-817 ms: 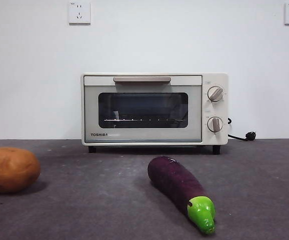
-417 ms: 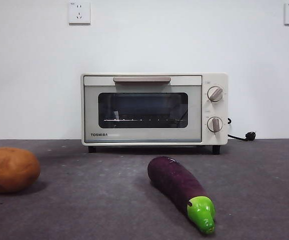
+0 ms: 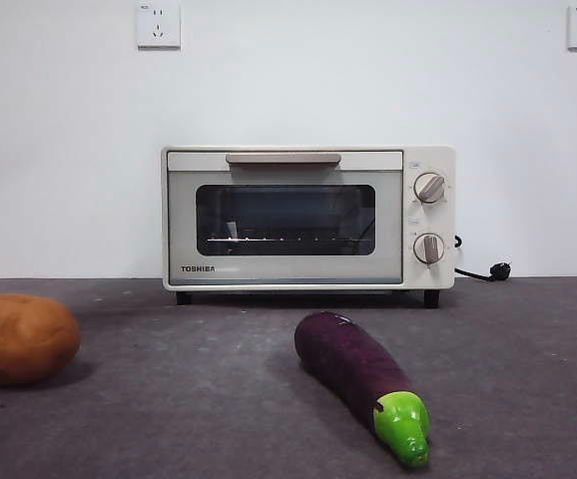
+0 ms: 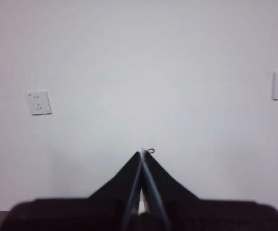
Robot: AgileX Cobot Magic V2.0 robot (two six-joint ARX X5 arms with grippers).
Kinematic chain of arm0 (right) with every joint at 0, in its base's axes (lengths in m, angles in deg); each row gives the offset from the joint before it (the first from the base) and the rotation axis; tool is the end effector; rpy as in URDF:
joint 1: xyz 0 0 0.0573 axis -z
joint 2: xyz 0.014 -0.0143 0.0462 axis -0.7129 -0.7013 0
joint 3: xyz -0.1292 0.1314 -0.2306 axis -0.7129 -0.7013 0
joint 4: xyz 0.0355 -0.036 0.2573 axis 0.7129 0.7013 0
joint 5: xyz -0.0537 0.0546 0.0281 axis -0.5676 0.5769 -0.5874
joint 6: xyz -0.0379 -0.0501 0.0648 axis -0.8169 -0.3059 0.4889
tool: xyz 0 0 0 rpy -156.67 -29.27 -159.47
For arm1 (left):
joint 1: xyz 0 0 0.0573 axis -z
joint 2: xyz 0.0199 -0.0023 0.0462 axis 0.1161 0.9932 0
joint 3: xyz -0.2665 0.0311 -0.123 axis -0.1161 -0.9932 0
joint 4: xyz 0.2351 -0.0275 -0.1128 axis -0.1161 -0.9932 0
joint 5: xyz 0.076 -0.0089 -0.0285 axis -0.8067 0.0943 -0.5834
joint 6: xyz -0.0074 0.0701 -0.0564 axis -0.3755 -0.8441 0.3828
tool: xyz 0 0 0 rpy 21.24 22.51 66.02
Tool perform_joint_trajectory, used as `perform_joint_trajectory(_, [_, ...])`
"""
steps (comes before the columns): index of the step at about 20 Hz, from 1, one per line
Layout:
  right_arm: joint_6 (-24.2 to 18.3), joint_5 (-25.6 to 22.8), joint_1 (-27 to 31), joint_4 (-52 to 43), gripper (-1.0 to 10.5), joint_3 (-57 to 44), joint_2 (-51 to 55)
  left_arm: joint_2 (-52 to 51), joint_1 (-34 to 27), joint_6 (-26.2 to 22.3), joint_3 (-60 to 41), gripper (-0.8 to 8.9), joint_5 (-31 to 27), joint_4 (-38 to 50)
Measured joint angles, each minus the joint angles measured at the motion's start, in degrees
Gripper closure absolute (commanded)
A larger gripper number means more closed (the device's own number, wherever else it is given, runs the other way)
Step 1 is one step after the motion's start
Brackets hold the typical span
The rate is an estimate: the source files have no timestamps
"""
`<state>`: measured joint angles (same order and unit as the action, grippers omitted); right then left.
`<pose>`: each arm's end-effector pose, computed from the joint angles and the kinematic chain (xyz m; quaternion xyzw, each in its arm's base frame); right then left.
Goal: Take the eggplant from the table,put the eggplant in the oven
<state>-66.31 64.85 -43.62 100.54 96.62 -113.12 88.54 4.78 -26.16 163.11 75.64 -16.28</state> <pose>0.1445 0.0116 0.6182 0.0313 -0.0736 0.0914 0.9926 0.1973 -0.0590 0.5767 -0.0286 -0.0281 -0.2190 0.9749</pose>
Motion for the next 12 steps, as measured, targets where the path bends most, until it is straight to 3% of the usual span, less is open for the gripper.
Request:
perform_joint_trajectory(5, [0.0, 0.1, 0.0, 1.2, 9.1, 0.0, 0.0, 0.0, 0.7, 0.0, 0.0, 8.19, 0.0, 0.0])
perform_joint_trajectory(12, [0.1, 7.7, 0.0, 1.3, 5.8, 0.0, -0.2, 0.5, 2.0, -1.1, 0.0, 8.19, 0.0, 0.0])
